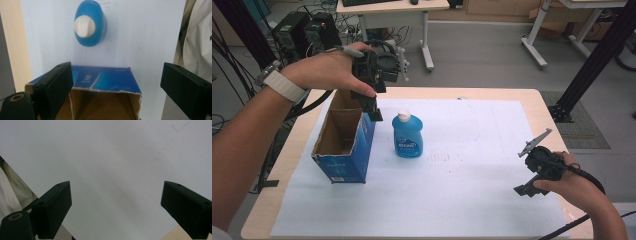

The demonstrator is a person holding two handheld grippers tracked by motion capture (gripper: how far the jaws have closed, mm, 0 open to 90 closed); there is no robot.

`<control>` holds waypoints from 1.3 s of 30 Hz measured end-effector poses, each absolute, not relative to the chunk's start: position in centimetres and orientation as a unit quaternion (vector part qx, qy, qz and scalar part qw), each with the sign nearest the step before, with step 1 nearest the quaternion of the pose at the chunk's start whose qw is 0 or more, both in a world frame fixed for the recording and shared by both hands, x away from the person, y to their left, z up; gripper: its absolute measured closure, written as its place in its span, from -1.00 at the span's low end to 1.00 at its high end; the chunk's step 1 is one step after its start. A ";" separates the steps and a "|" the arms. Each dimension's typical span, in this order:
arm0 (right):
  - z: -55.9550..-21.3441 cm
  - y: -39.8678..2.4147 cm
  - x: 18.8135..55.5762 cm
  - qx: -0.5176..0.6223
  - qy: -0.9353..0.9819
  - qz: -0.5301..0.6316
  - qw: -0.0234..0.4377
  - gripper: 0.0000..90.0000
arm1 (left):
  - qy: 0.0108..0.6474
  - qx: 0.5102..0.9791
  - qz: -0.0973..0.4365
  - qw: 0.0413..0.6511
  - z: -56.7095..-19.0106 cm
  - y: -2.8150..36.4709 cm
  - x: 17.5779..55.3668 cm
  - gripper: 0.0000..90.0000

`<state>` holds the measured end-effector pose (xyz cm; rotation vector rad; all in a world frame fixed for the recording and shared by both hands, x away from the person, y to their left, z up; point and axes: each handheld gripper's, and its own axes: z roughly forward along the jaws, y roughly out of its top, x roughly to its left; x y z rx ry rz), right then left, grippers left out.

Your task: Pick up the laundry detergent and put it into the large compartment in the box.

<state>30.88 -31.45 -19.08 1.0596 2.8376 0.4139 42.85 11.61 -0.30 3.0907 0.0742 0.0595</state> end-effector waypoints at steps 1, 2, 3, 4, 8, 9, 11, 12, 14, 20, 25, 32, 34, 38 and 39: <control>-19.1 -31.4 30.9 0.346 0.928 0.135 0.042 -0.78 | 0.023 0.999 0.018 0.024 -0.6 11.4 43.1 -0.75; -19.1 -31.4 31.0 0.345 0.928 0.135 0.041 -0.78 | 0.022 0.999 0.018 0.023 -0.9 11.2 43.3 -0.75; -19.1 -31.4 31.0 0.345 0.928 0.134 0.041 -0.78 | 0.021 0.999 0.017 0.022 -1.2 10.9 43.5 -0.75; -19.1 -31.4 31.1 0.345 0.928 0.134 0.039 -0.78 | 0.020 0.999 0.015 0.022 -1.6 10.6 43.8 -0.75; -19.1 -31.2 31.4 0.343 0.929 0.132 0.036 -0.78 | 0.016 1.000 0.010 0.019 -2.7 9.6 44.6 -0.75; -19.0 -31.2 31.4 0.341 0.930 0.132 0.036 -0.78 | 0.017 1.000 0.010 0.018 -3.0 9.4 44.7 -0.75; -19.0 -31.2 31.4 0.340 0.930 0.132 0.038 -0.79 | 0.016 1.000 0.010 0.012 -3.4 8.9 45.1 -0.74; -18.9 -31.2 31.4 0.340 0.930 0.134 0.041 -0.80 | 0.018 1.000 0.010 0.014 -3.6 8.8 45.2 -0.74; -18.9 -31.2 31.4 0.341 0.929 0.135 0.042 -0.80 | 0.017 1.000 0.011 0.014 -3.7 8.7 45.4 -0.74; -18.9 -31.0 31.3 0.337 0.931 0.134 0.041 -0.80 | 0.017 1.000 0.012 0.017 -5.0 8.3 46.5 -0.74; -18.9 -31.2 31.0 0.338 0.930 0.136 0.043 -0.80 | 0.015 1.000 0.021 0.013 -5.9 7.8 46.7 -0.74; -19.0 -31.3 30.9 0.338 0.930 0.137 0.042 -0.80 | 0.018 0.999 0.023 0.019 -7.2 7.7 47.0 -0.74; -19.1 -31.3 30.9 0.338 0.930 0.137 0.042 -0.80 | 0.018 0.999 0.024 0.018 -7.4 7.6 47.0 -0.74; -19.2 -31.3 30.9 0.338 0.930 0.139 0.042 -0.80 | 0.014 1.000 0.021 0.014 -8.1 7.5 47.3 -0.74; -19.2 -31.3 30.9 0.338 0.930 0.138 0.042 -0.80 | 0.015 1.000 0.018 0.015 -8.3 7.5 47.4 -0.74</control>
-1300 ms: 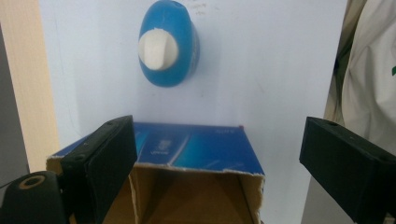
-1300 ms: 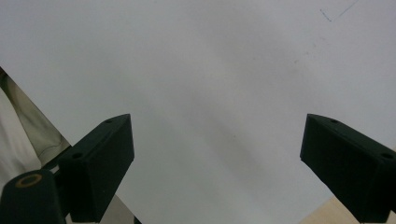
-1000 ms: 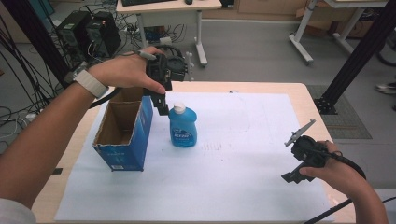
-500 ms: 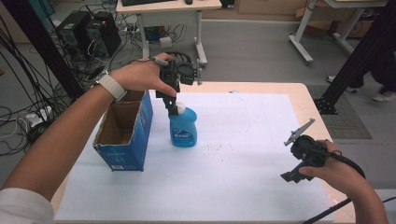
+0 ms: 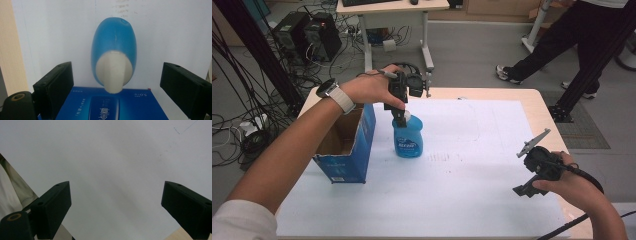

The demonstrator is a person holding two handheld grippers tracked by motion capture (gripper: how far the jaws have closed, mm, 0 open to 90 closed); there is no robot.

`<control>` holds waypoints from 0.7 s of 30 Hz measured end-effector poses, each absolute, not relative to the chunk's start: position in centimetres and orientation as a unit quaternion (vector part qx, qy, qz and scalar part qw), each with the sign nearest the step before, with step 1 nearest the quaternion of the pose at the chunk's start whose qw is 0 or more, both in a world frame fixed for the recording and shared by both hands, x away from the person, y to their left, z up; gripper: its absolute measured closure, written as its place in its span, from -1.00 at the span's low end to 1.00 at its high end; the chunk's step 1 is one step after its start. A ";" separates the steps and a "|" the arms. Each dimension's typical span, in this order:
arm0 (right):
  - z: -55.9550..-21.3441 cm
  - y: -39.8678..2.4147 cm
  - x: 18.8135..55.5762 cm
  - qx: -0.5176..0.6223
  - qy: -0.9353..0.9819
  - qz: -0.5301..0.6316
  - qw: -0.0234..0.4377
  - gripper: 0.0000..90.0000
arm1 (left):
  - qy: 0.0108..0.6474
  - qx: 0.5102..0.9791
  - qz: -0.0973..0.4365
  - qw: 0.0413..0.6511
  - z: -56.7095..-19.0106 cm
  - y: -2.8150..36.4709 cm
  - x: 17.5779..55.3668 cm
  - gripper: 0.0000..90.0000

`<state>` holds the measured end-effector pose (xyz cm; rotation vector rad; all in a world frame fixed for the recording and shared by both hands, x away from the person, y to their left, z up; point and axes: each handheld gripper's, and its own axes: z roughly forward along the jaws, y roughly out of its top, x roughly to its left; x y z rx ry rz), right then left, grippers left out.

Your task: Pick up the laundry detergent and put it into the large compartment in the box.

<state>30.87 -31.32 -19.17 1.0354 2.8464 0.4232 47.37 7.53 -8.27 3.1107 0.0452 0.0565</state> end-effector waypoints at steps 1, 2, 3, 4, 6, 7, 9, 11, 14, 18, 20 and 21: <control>-19.2 -31.3 30.9 0.339 0.930 0.138 0.040 -0.80 | 0.013 1.000 0.019 0.016 -8.4 7.6 47.4 -0.74; -19.2 -31.3 30.9 0.339 0.930 0.138 0.040 -0.80 | 0.013 1.000 0.018 0.017 -8.5 7.6 47.5 -0.74; -19.2 -31.4 30.9 0.339 0.930 0.138 0.040 -0.80 | 0.015 1.000 0.016 0.017 -8.6 7.7 47.6 -0.74; -19.2 -31.4 30.9 0.339 0.930 0.139 0.040 -0.80 | 0.016 1.000 0.016 0.017 -8.8 7.7 47.7 -0.74; -19.2 -31.4 30.8 0.340 0.929 0.139 0.040 -0.80 | 0.018 1.000 0.015 0.019 -9.1 7.8 47.9 -0.74; -19.2 -31.4 30.8 0.341 0.929 0.138 0.041 -0.80 | 0.016 1.000 0.016 0.019 -9.2 7.8 48.0 -0.74; -19.2 -31.4 30.7 0.340 0.929 0.139 0.044 -0.80 | 0.018 1.000 0.015 0.021 -9.5 7.8 48.1 -0.74; -19.2 -31.5 30.7 0.341 0.928 0.141 0.044 -0.80 | 0.018 1.000 0.014 0.021 -9.7 7.8 48.2 -0.74; -19.2 -31.4 30.7 0.340 0.929 0.140 0.043 -0.80 | 0.016 1.000 0.012 0.018 -10.1 7.5 48.3 -0.73; -19.3 -31.5 30.7 0.342 0.928 0.140 0.043 -0.80 | 0.016 1.000 0.013 0.016 -10.4 7.4 48.3 -0.72; -19.3 -31.5 30.7 0.341 0.928 0.140 0.044 -0.80 | 0.017 1.000 0.014 0.016 -10.6 7.4 48.4 -0.71; -19.3 -31.6 30.7 0.342 0.928 0.141 0.043 -0.80 | 0.017 1.000 0.014 0.017 -10.7 7.4 48.5 -0.71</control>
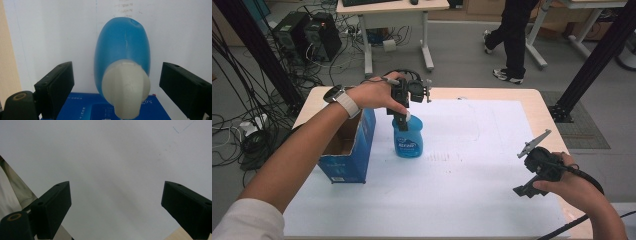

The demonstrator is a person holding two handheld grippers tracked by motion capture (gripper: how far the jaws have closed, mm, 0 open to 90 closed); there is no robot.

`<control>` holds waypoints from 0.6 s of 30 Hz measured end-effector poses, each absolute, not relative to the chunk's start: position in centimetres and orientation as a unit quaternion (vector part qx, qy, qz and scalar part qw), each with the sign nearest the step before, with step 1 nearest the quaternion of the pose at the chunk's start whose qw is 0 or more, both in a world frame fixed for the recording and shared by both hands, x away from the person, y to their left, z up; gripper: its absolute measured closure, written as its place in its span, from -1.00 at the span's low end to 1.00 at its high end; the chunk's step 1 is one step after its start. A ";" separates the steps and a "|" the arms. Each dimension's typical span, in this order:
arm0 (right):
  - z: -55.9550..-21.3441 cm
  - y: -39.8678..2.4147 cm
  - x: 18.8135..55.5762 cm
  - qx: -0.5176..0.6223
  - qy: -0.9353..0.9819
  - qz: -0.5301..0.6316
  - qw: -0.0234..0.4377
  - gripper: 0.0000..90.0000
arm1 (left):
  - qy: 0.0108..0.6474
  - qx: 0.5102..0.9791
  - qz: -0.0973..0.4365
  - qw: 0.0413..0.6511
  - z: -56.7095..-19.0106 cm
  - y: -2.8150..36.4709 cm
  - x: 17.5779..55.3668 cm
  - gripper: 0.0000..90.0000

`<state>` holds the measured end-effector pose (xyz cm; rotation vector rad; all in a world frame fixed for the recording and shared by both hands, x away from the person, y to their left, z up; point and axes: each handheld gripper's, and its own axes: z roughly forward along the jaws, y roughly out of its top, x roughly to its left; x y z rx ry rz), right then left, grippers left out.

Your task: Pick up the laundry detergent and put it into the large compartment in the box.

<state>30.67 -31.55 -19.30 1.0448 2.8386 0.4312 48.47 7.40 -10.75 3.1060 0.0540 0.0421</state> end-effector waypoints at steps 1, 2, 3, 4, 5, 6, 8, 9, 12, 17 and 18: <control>-19.3 -31.6 30.7 0.341 0.928 0.141 0.043 -0.80 | 0.018 1.000 0.013 0.018 -10.9 7.4 48.5 -0.70; -19.3 -31.6 30.7 0.341 0.928 0.141 0.043 -0.80 | 0.017 1.000 0.012 0.013 -11.2 7.2 48.6 -0.69; -19.3 -31.6 30.7 0.341 0.928 0.141 0.043 -0.80 | 0.017 1.000 0.012 0.013 -11.2 7.2 48.6 -0.68; -19.4 -31.6 30.7 0.341 0.928 0.141 0.043 -0.80 | 0.014 1.000 0.011 0.012 -11.6 7.0 48.5 -0.68; -19.4 -31.7 30.6 0.342 0.928 0.142 0.043 -0.80 | 0.013 1.000 0.011 0.012 -11.7 7.0 48.5 -0.68; -19.4 -31.7 30.7 0.342 0.928 0.142 0.043 -0.80 | 0.012 1.000 0.009 0.012 -11.9 6.9 48.5 -0.68; -19.4 -31.7 30.7 0.341 0.928 0.141 0.043 -0.80 | 0.010 1.000 0.010 0.012 -12.1 6.9 48.5 -0.68; -19.4 -31.7 30.7 0.342 0.928 0.141 0.043 -0.80 | 0.010 1.000 0.010 0.009 -12.3 6.7 48.5 -0.67; -19.4 -31.7 30.6 0.342 0.928 0.142 0.043 -0.80 | 0.012 1.000 0.007 0.007 -12.6 6.7 48.6 -0.66; -19.4 -31.8 30.6 0.344 0.927 0.143 0.043 -0.80 | 0.009 1.000 0.010 0.004 -13.2 6.5 48.6 -0.65; -19.5 -31.8 30.6 0.345 0.927 0.142 0.042 -0.80 | 0.008 1.000 0.010 0.004 -13.3 6.4 48.5 -0.65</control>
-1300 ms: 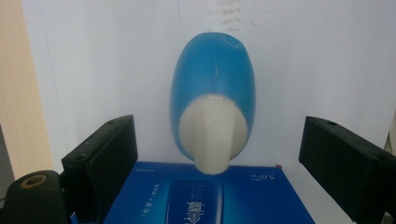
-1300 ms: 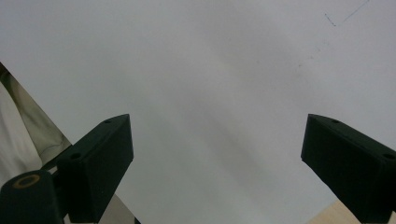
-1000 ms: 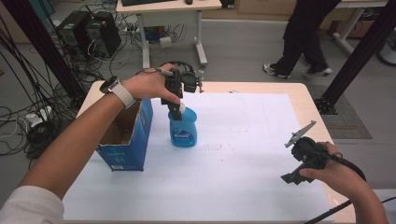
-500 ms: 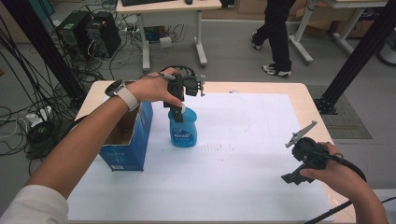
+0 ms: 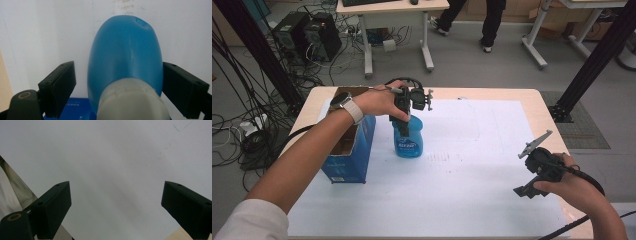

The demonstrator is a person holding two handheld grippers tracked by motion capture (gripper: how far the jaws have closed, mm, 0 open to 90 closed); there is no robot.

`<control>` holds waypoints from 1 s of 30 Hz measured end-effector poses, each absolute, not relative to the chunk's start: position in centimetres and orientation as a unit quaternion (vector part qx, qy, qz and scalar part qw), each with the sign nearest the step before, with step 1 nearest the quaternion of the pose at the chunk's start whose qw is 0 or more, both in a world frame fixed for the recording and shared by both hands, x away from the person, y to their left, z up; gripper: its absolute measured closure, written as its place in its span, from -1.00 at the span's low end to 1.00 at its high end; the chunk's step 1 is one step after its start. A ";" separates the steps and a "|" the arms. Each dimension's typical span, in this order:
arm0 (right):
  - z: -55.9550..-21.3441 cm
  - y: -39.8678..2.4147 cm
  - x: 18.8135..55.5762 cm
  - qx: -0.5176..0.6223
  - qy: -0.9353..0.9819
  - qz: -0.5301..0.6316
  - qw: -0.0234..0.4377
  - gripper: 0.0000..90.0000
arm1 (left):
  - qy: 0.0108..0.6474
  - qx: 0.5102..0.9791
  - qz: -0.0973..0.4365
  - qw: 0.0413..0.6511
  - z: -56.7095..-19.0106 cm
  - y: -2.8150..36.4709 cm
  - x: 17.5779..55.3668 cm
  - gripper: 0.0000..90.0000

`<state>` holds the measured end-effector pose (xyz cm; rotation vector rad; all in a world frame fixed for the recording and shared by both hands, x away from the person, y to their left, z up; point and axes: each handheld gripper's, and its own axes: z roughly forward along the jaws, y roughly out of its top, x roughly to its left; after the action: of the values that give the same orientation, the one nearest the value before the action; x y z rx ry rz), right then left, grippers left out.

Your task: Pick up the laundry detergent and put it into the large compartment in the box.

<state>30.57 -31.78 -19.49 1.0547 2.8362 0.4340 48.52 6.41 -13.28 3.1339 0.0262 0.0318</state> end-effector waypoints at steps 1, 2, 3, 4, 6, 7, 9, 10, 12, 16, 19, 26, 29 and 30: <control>-19.5 -31.8 30.6 0.344 0.927 0.142 0.042 -0.80 | 0.008 1.000 0.009 0.003 -13.3 6.3 48.5 -0.65; -19.5 -31.8 30.6 0.345 0.927 0.142 0.042 -0.80 | 0.006 1.000 0.009 0.003 -13.4 6.3 48.5 -0.65; -19.5 -31.8 30.6 0.345 0.927 0.142 0.042 -0.80 | 0.006 1.000 0.009 0.003 -13.5 6.2 48.5 -0.64; -19.5 -31.8 30.6 0.345 0.927 0.143 0.042 -0.80 | 0.006 1.000 0.009 0.003 -13.5 6.2 48.5 -0.63; -19.5 -31.8 30.6 0.344 0.927 0.143 0.042 -0.80 | 0.006 1.000 0.008 0.000 -13.8 6.1 48.5 -0.60; -19.5 -31.9 30.6 0.345 0.927 0.143 0.042 -0.80 | 0.006 1.000 0.009 -0.001 -13.8 6.1 48.5 -0.58; -19.6 -31.9 30.6 0.344 0.927 0.143 0.042 -0.80 | 0.006 1.000 0.007 -0.001 -14.0 6.1 48.7 -0.54; -19.6 -31.9 30.6 0.345 0.927 0.143 0.042 -0.80 | 0.007 1.000 0.006 -0.001 -14.1 6.1 48.7 -0.51; -19.6 -32.0 30.6 0.345 0.927 0.143 0.042 -0.80 | 0.006 1.000 0.005 -0.002 -14.2 6.1 48.7 -0.48; -19.7 -32.0 30.5 0.346 0.926 0.144 0.041 -0.80 | 0.005 1.000 0.005 -0.005 -14.5 5.9 48.8 -0.41; -19.7 -32.1 30.5 0.346 0.926 0.144 0.042 -0.80 | 0.005 1.000 -0.003 -0.003 -14.6 6.0 49.1 -0.27; -19.7 -32.1 30.4 0.346 0.926 0.145 0.043 -0.80 | 0.007 1.000 -0.010 -0.004 -14.6 6.0 49.2 -0.15; -19.7 -32.1 30.4 0.346 0.926 0.144 0.043 -0.80 | 0.016 1.000 -0.012 -0.001 -14.5 6.1 49.3 -0.15; -19.7 -32.1 30.4 0.347 0.926 0.144 0.042 -0.80 | 0.024 1.000 -0.011 0.000 -14.5 6.2 49.3 -0.15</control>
<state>30.39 -32.10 -19.66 1.0630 2.8323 0.4407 49.30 6.22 -14.50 3.1405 0.0757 -0.0358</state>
